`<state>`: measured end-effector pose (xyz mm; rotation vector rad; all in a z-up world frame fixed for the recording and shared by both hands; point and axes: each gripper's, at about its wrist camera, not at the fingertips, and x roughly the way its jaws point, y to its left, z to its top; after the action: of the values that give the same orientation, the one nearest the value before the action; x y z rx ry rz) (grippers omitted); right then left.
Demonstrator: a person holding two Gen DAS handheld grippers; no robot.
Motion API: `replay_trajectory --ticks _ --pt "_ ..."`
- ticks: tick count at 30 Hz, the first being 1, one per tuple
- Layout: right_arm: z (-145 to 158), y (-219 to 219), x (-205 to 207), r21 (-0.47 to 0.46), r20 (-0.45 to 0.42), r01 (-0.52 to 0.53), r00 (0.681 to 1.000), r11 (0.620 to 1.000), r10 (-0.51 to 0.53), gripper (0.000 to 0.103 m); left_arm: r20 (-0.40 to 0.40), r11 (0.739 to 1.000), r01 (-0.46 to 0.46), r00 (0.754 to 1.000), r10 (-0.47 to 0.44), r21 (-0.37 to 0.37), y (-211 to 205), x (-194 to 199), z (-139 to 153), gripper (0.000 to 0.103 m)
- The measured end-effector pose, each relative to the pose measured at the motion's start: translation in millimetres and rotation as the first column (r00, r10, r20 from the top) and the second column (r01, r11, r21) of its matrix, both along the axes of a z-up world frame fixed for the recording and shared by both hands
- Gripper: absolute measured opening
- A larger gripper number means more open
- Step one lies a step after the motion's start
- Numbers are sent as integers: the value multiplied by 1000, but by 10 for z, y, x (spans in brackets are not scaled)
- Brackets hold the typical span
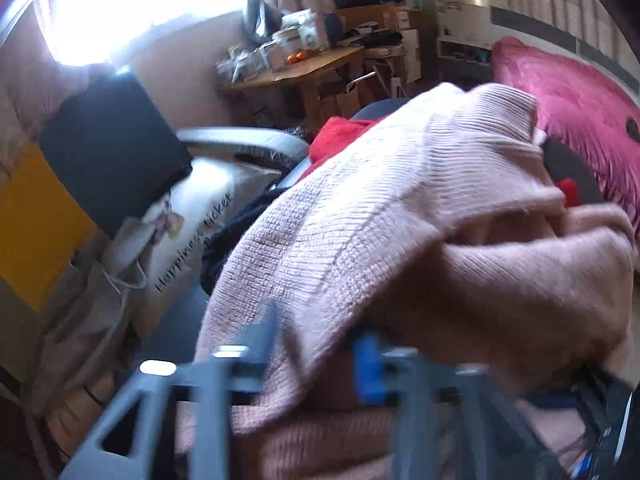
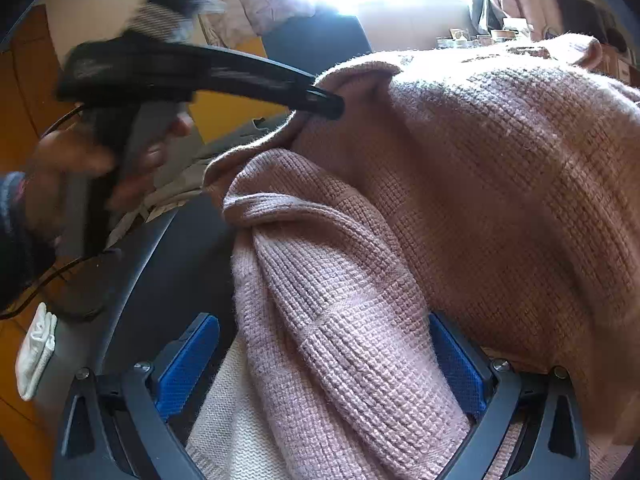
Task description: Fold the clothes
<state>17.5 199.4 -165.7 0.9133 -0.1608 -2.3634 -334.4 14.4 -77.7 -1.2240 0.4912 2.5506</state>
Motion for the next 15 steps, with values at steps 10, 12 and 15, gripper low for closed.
replay_trajectory --ticks 10,12,15 --pt "-125 284 1046 -29 8 13 1000 999 -13 102 -4 935 -78 996 85 347 -452 387 247 12" --pt "30 531 1275 -103 5 39 999 994 -39 90 -23 926 -56 997 69 372 -529 540 318 12" --pt "387 1143 1609 -277 -79 152 980 949 -181 86 -29 910 -40 998 57 413 -620 695 382 12"
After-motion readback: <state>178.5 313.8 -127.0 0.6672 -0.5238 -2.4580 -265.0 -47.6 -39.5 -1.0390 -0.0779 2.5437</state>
